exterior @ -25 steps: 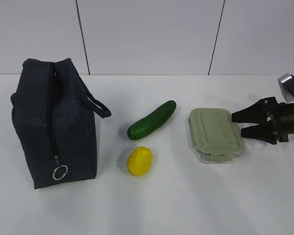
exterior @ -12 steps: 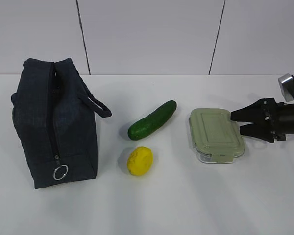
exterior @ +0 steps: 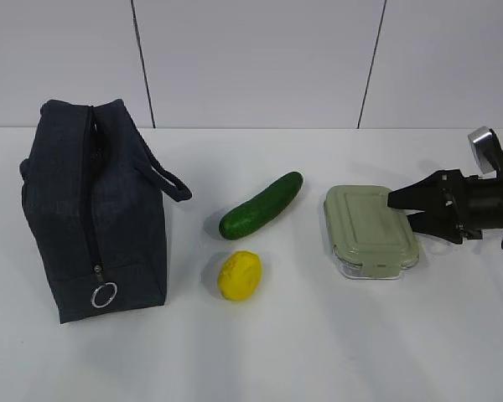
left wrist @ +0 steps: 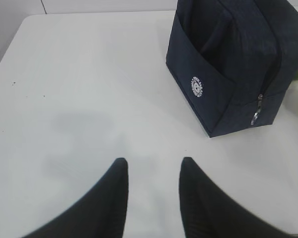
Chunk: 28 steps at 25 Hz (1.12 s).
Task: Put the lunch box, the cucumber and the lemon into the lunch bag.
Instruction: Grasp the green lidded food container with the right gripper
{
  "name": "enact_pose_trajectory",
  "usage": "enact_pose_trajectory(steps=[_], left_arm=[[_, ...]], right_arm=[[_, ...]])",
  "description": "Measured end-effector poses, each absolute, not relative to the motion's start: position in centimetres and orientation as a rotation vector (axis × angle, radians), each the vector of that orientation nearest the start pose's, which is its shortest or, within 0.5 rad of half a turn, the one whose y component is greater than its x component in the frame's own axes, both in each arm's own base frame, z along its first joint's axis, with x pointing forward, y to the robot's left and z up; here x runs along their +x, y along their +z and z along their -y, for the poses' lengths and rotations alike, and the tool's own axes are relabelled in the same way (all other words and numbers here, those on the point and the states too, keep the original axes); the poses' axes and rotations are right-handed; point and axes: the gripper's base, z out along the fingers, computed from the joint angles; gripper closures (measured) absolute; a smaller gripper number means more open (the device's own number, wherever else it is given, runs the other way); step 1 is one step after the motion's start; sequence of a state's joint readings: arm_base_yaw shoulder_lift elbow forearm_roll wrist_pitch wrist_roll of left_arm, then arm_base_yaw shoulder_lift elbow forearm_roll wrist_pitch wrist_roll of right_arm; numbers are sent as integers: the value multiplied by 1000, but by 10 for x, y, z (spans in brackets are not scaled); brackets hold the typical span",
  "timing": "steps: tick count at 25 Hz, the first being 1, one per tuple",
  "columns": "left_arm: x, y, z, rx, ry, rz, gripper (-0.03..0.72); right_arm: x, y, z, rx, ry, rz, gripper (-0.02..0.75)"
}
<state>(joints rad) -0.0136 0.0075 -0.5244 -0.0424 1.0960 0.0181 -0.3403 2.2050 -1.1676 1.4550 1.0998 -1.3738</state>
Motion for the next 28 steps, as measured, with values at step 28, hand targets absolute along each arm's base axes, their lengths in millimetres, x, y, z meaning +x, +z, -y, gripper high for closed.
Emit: enact_pose_trajectory(steps=[28], left_arm=[[-8,281,3,36,-48,-2062,448]], right_arm=[[388,89,36,21,1188,-2327,156]])
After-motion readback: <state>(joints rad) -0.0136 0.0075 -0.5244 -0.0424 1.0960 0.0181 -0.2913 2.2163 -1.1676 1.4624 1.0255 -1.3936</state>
